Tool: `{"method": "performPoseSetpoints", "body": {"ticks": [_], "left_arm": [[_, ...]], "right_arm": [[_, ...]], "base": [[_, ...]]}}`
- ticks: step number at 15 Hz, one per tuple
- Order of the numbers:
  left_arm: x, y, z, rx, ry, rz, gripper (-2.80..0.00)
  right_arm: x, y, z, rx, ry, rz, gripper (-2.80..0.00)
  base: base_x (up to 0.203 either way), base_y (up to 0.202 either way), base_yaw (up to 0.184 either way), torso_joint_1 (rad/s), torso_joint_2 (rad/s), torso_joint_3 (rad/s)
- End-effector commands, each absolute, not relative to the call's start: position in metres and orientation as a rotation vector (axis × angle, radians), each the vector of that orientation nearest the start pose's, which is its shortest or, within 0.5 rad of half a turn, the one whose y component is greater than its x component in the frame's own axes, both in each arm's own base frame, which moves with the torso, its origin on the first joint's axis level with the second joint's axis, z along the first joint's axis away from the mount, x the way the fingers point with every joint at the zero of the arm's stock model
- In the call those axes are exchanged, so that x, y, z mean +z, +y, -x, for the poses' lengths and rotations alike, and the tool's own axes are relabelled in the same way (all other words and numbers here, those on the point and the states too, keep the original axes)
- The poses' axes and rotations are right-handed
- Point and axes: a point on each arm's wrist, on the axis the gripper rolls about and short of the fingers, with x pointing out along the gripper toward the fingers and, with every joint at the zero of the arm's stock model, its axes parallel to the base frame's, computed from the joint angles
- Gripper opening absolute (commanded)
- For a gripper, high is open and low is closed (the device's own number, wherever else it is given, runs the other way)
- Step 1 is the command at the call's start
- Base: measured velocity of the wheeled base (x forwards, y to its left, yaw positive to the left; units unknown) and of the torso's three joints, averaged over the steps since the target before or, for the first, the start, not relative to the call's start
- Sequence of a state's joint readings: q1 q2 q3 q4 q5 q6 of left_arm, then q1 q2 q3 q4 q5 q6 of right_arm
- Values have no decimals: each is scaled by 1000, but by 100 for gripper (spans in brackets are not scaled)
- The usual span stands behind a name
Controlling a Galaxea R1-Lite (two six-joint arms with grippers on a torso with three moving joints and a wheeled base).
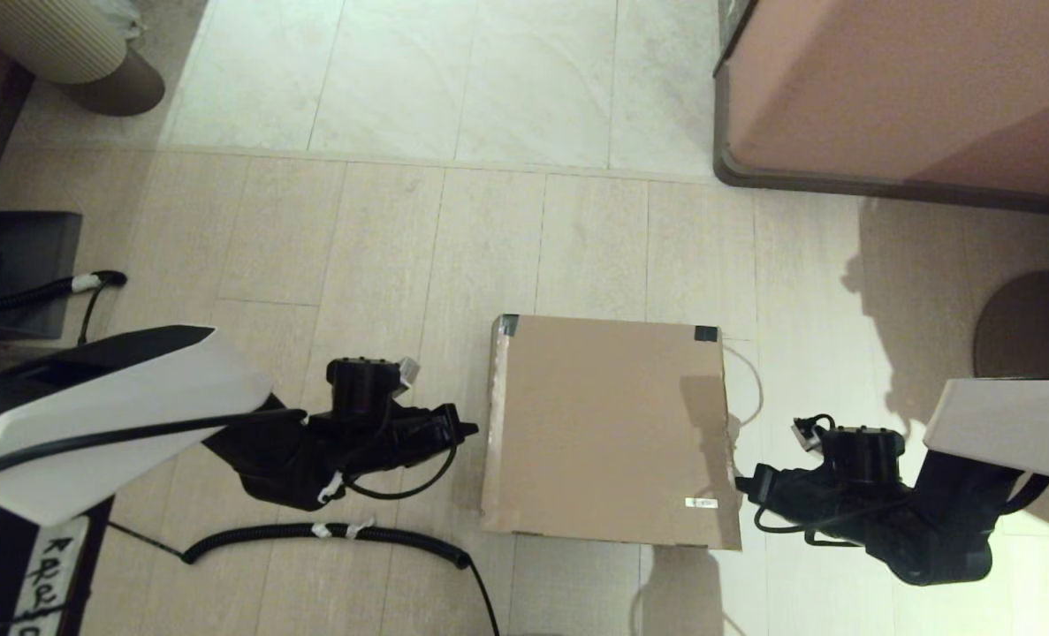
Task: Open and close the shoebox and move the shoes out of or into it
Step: Open the shoe box
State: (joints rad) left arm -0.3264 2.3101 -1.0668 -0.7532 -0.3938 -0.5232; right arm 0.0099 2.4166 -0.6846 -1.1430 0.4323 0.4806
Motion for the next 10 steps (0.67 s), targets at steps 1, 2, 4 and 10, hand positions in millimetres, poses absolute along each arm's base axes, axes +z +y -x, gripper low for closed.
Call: {"method": "performPoseSetpoints", "body": {"ticks": [1, 2, 4, 10], "left_arm": [[29, -145, -396, -562, 679, 510, -280], [27, -146, -396, -564, 680, 509, -280], [25, -150, -397, -572, 684, 507, -280], [31, -158, -395, -588, 678, 533, -280]], "right_arm": [[-48, 20, -355, 299, 689, -584, -280], [-47, 20, -355, 301, 689, -587, -280], [-45, 24, -354, 314, 691, -590, -280], [-8, 26, -341, 411, 669, -670, -280]], "base": [[0, 0, 0, 0, 0, 0], [0, 0, 0, 0, 0, 0], [0, 0, 0, 0, 0, 0], [0, 0, 0, 0, 0, 0]]}}
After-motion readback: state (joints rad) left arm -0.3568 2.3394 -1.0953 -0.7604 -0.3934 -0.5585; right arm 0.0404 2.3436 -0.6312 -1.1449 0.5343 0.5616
